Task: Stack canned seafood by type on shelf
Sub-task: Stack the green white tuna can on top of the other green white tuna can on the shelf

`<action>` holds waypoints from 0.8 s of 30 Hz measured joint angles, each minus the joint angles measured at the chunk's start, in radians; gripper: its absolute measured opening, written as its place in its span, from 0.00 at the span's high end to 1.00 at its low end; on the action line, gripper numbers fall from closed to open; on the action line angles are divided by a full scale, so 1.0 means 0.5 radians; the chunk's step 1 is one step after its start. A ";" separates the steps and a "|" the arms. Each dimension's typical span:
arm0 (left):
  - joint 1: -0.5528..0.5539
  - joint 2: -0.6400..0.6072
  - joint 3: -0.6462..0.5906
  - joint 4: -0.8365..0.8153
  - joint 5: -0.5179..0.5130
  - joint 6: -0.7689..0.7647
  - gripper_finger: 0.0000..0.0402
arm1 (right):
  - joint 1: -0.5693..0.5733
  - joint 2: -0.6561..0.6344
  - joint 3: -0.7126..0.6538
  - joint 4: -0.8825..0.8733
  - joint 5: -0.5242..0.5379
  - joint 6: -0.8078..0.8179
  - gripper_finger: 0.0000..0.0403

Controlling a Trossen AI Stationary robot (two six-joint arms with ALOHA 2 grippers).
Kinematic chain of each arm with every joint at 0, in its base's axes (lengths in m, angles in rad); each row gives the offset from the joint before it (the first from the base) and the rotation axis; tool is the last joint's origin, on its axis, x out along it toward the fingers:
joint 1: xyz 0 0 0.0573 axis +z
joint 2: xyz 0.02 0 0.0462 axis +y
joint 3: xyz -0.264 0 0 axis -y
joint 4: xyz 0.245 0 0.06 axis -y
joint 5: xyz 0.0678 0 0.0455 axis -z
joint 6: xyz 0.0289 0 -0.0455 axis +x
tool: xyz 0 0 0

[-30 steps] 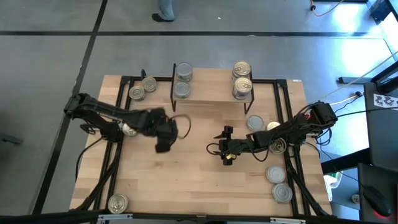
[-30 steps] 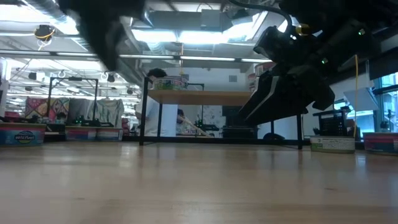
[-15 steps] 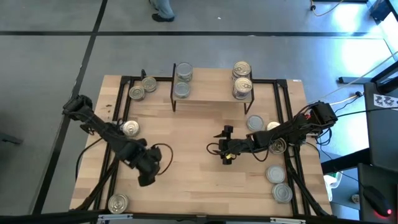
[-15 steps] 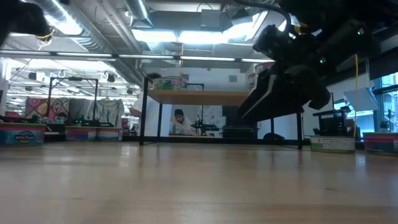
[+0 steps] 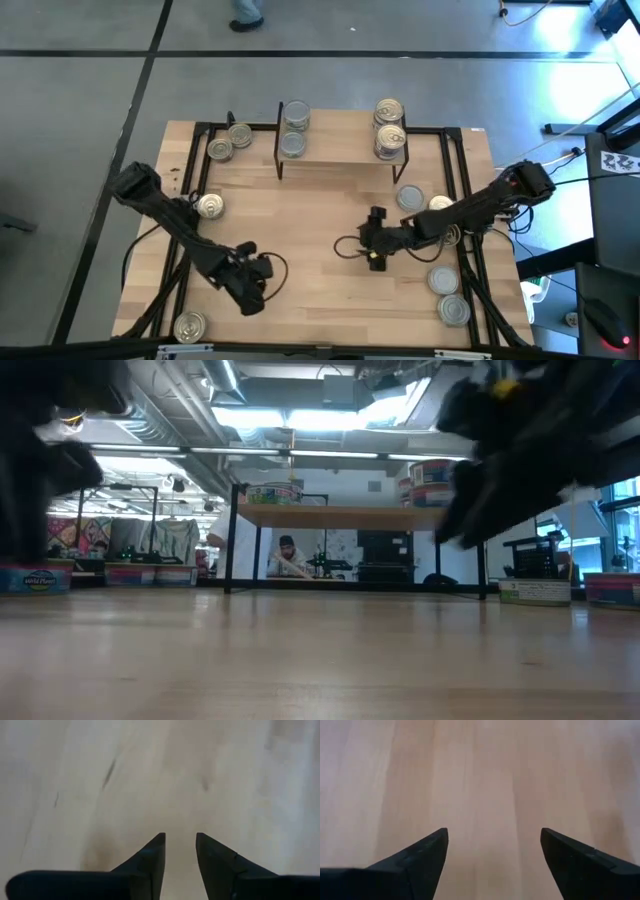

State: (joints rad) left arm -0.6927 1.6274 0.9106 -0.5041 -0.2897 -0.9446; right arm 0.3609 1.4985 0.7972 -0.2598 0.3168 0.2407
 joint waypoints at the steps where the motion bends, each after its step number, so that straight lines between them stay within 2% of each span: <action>1: 0.025 0.044 -0.019 0.063 -0.017 0.053 0.74 | 0.035 -0.032 0.054 -0.201 -0.025 0.081 0.22; 6: 0.177 0.267 -0.042 0.332 -0.080 0.403 0.75 | 0.230 -0.145 0.267 -1.119 -0.275 0.657 0.22; 8: 0.227 0.328 -0.035 0.465 -0.122 0.543 0.75 | 0.302 -0.163 0.280 -1.374 -0.484 0.939 0.22; 12: 0.304 0.395 -0.037 0.618 -0.113 0.752 0.75 | 0.494 -0.172 0.249 -1.668 -0.921 1.547 0.22; 14: 0.325 0.400 -0.039 0.676 -0.120 0.846 0.75 | 0.621 -0.172 0.222 -1.699 -1.089 1.798 0.22; 16: 0.334 0.396 -0.039 0.734 -0.153 0.923 0.75 | 0.738 -0.171 0.201 -1.691 -1.169 2.004 0.22; 21: 0.339 0.399 -0.042 0.796 -0.194 1.019 0.75 | 0.905 -0.147 0.115 -1.651 -1.192 2.336 0.22; 24: 0.340 0.399 -0.042 0.793 -0.198 1.018 0.75 | 0.930 -0.147 0.048 -1.468 -1.139 2.400 0.22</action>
State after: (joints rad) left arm -0.5224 1.8271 0.8894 -0.1074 -0.3885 -0.4355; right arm 0.8258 1.4251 0.8213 -0.9936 -0.2526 1.4405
